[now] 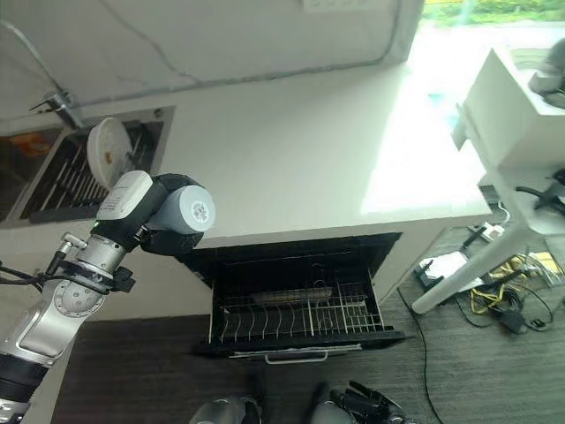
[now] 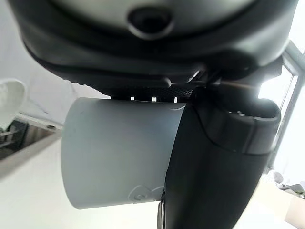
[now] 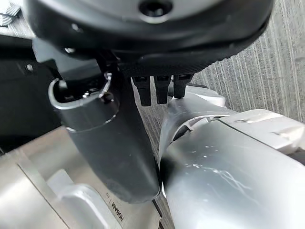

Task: Place the dishes in the dishwasher.

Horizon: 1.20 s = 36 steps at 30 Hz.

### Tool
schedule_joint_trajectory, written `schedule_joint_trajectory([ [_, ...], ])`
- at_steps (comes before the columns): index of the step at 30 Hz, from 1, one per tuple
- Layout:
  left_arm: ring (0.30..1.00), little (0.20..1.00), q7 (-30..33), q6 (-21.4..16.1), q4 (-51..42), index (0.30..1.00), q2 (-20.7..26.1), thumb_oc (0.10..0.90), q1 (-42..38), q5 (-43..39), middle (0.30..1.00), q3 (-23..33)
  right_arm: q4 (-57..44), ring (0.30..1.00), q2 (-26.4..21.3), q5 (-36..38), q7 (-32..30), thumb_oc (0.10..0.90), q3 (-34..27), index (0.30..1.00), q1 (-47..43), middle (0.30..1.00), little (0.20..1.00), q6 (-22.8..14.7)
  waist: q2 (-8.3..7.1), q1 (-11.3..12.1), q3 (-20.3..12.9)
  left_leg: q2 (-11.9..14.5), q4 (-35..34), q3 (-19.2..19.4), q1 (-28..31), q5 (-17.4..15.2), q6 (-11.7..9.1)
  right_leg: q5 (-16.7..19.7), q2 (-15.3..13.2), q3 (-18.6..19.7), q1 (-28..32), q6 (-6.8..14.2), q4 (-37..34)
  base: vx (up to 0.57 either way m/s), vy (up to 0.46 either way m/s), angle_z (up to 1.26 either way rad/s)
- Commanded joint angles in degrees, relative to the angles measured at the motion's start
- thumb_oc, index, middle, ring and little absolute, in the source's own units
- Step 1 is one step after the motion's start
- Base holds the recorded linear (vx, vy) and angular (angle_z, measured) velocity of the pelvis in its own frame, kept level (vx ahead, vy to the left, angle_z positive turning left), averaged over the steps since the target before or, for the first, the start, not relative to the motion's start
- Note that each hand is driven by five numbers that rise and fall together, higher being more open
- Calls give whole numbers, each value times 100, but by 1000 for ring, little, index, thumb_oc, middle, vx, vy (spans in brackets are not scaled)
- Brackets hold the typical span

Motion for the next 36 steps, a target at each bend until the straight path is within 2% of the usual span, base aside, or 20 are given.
schedule_joint_trajectory([
  [1,300,300,428,-376,-426,300,171,400,-535,-188,300,798,49,900,10,-397,-268,800,8,900,235,900,900,-728,138,-117,-425,61,989,-330,-688,-625,-232,-605,576,130,742,408,-309,74,150,-3],
  [2,300,300,443,-377,-424,300,202,400,-564,-136,300,762,16,900,50,-373,-265,800,-10,900,233,900,900,-745,191,-143,-386,54,989,-500,-666,-654,-184,-454,710,220,781,448,-309,42,43,-4],
  [3,300,300,476,-396,-396,300,246,400,-609,-121,300,703,-27,900,88,-350,-243,800,-28,900,243,900,900,-756,224,-202,-310,-10,989,-725,-627,-699,-101,-376,727,488,605,525,180,-16,-171,17],
  [4,300,300,564,-525,-237,300,372,400,-755,-175,300,529,-110,900,157,-236,-227,800,3,900,258,900,900,-794,170,-312,-201,-191,989,-1142,-567,-775,37,-251,634,1048,235,680,757,-55,-314,57],
  [7,300,300,708,-519,-183,300,251,400,-798,89,300,413,-159,900,254,-212,-216,800,103,900,223,900,900,-906,67,-270,-227,-18,989,-1259,-542,-805,-29,147,-61,1053,363,863,-309,-54,-439,99],
  [8,300,300,698,-499,-192,300,244,400,-796,105,300,429,-170,900,244,-172,-208,800,122,900,209,900,900,-873,36,-265,-232,24,989,-1235,-535,-828,-39,47,-69,1070,381,876,-309,-81,-653,44],
  [9,300,300,841,-367,-121,300,192,400,-688,135,300,378,-107,900,200,-225,-139,800,118,900,0,900,900,-720,-85,-272,-314,431,989,-902,-452,-909,-256,-119,-140,987,231,983,-309,-67,-597,-2],
  [11,300,300,796,-304,-296,300,122,400,-603,137,300,349,-108,900,61,-246,-165,800,146,900,-5,900,900,-685,-116,-300,-354,659,989,-867,-526,-757,-436,-324,86,1125,252,856,-309,-14,-520,-68],
  [13,300,300,440,-283,-462,300,81,400,-836,-49,300,250,-125,900,-34,192,-167,800,98,900,147,900,900,-639,-126,-322,-318,530,989,-731,-709,-576,-423,-399,163,1083,313,775,-309,-17,-229,-34],
  [15,300,300,331,-232,-525,300,204,400,-871,-154,300,317,-118,900,-49,62,-208,800,132,900,113,900,900,-578,-75,-308,-337,468,989,-891,-798,-640,-398,-391,199,1162,233,789,-309,-44,34,4],
  [16,300,300,298,-272,-532,300,284,400,-929,-212,300,293,-4,900,-37,-96,-138,800,124,900,149,900,900,-684,-39,-386,-396,581,989,-664,-824,-652,-420,-368,136,1057,163,822,-309,-42,75,-47],
  [19,300,300,276,-244,-403,300,509,400,-1083,-523,300,242,-7,900,63,-25,-168,800,235,900,170,900,900,-818,-27,-448,-523,545,989,-653,-815,-758,-407,-329,94,1192,77,903,-309,24,26,-21],
  [23,300,300,317,-191,-285,300,473,400,-1170,-661,300,145,-123,900,94,344,-354,800,154,900,220,900,900,-905,-36,-552,-570,640,989,-458,-726,-805,-419,-335,59,1218,80,940,-309,32,17,-21],
  [29,300,300,183,-240,-221,300,249,400,-1022,-1548,300,226,-919,900,120,991,-754,800,-309,900,536,900,900,-1563,-109,-741,-586,680,989,-294,-568,-879,-368,-301,44,1383,95,993,-309,2,24,-21],
  [30,300,300,230,-286,-183,300,116,400,-931,-1676,300,262,-1556,900,120,947,-995,800,-434,900,692,900,900,-1924,-148,-846,-587,688,989,-236,-521,-903,-346,-279,41,1459,85,1009,-309,-26,37,-30],
  [31,300,300,290,-388,-141,300,3,400,-868,-1899,300,293,-2260,900,137,792,-1479,800,-511,900,860,900,900,-2518,-187,-949,-571,685,989,-179,-465,-934,-329,-256,42,1530,79,1031,-309,-43,55,-41],
  [32,300,300,352,-437,-149,300,-134,400,-789,-2206,300,349,-3033,900,138,153,-2485,800,-664,900,1025,900,900,-3172,-211,-1062,-550,685,989,-112,-388,-993,-304,-259,51,1608,87,1062,-309,-75,90,-48],
  [33,300,300,493,-553,-75,300,-401,400,-648,-2404,300,453,-3994,900,103,-822,-3564,800,-966,900,1255,900,900,-3622,-232,-1227,-549,687,989,-29,-337,-1021,-266,-236,73,1721,44,1085,-309,-95,112,-47],
  [35,300,300,715,-815,49,300,-729,400,-470,-2720,300,535,-5122,900,253,-1252,-4263,800,-1234,900,1490,900,900,-3782,-246,-1425,-584,667,989,105,-274,-1043,-208,-169,116,1892,-46,1095,-309,-61,124,-79],
  [36,300,300,810,-921,108,300,-1176,400,-387,-2905,300,552,-5789,900,273,-1737,-4823,800,-1376,900,1573,900,900,-4285,-256,-1547,-619,660,989,205,-148,-1118,-162,-180,143,2027,-55,1116,-309,26,129,-96],
])
